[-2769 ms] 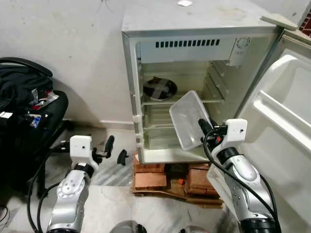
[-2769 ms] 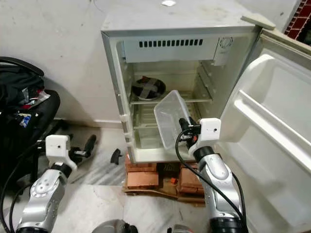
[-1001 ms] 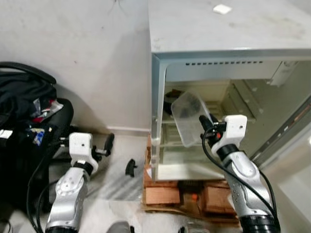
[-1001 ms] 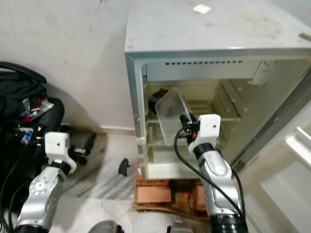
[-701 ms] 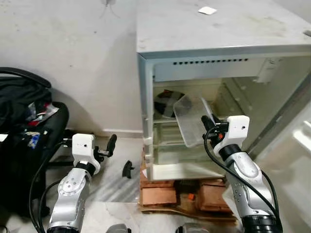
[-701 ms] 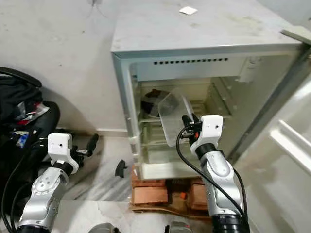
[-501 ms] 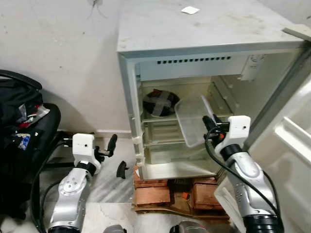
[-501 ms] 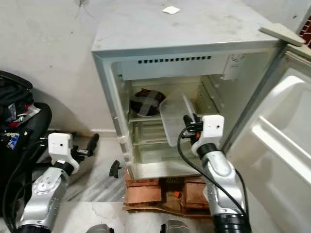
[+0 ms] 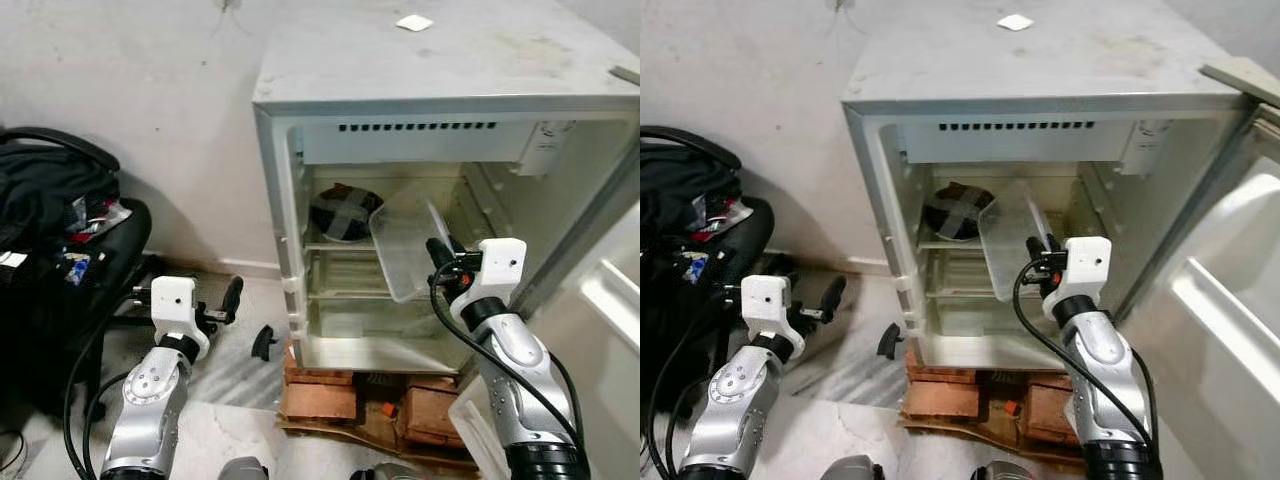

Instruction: Restocking fridge

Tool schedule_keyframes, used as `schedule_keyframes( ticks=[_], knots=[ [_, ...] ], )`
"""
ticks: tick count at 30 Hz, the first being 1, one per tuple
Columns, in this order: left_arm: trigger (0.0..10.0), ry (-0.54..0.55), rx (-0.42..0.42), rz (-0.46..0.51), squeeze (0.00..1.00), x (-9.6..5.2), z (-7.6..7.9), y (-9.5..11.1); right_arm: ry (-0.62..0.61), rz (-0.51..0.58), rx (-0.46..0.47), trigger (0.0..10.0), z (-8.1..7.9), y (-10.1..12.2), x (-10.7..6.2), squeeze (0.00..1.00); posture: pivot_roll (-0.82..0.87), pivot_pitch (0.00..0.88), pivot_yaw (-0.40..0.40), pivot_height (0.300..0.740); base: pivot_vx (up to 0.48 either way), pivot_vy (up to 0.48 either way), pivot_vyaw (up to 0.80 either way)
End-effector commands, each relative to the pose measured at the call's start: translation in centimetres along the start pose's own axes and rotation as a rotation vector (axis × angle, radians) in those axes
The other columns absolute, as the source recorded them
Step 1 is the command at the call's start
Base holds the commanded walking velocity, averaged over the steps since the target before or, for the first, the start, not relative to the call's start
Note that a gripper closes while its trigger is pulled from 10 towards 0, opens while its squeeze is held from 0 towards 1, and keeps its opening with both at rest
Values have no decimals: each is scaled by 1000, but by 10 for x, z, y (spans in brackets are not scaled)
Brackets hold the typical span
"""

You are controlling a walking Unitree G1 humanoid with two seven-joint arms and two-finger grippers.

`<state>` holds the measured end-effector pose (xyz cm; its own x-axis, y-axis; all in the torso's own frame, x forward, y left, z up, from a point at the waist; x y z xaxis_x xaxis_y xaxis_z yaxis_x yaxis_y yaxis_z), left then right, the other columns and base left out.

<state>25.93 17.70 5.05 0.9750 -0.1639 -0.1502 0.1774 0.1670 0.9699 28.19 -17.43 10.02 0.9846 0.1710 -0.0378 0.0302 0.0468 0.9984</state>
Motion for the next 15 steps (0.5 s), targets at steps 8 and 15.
schedule_keyframes(
  ticks=[8,15],
  knots=[
    [10000,-14,8,7,0,-1,-1,2,-20,17,17,10000,2,3,1,0,-14,0,34,740,0,0,0],
    [10000,-18,8,5,0,-1,-1,2,-23,5,29,10000,3,2,1,0,-14,0,35,740,0,0,-63]
  ],
)
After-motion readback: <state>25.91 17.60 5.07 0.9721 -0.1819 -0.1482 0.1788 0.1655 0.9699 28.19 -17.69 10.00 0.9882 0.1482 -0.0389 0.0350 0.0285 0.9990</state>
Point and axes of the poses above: a point about 5 cm out from each wrist's last joint towards the gripper, its own x axis pointing out of the wrist towards the gripper, its own y axis along the axis of the wrist's last joint, z = x × y, the point moved 1 cm from there along x, pointing out of the wrist towards the gripper, and after that the axes turned 8 degrees about -x, right-handed, at the moved point
